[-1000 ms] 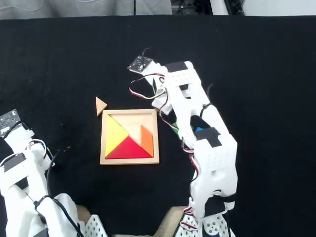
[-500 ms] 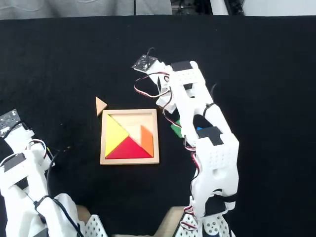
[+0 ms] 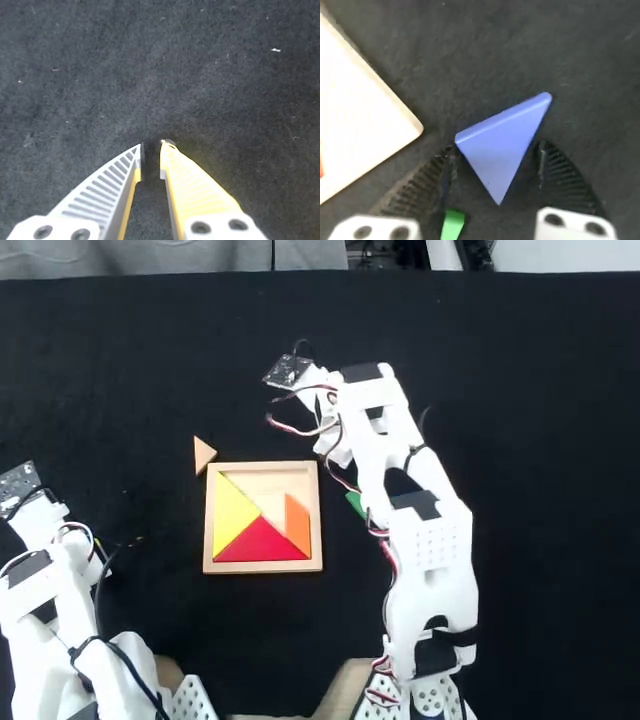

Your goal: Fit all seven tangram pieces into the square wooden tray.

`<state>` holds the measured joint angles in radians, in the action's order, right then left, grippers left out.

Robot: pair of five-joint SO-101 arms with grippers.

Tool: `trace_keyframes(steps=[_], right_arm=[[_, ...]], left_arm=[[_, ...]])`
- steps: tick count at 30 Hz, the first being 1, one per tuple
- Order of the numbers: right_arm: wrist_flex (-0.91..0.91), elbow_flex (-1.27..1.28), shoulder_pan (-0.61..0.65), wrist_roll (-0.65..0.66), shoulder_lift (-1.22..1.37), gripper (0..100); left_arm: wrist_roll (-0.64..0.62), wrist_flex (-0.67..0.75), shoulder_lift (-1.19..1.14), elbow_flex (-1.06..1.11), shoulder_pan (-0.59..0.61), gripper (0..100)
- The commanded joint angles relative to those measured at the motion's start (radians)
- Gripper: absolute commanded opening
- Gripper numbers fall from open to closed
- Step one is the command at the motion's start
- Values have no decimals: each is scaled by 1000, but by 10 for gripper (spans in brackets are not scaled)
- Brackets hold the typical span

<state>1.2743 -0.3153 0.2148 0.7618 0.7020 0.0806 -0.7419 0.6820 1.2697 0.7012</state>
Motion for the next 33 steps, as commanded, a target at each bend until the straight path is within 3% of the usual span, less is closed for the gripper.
trace_keyframes(steps=[1,16,33], right_arm=[[18,-27,-5,14,1,239],[101,-56,48,-94,-157,228],[3,-41,40,-97,-8,227]], left_arm=[[5,6,17,-18,1,77],[5,6,17,-18,1,77],[5,6,18,-18,1,77]])
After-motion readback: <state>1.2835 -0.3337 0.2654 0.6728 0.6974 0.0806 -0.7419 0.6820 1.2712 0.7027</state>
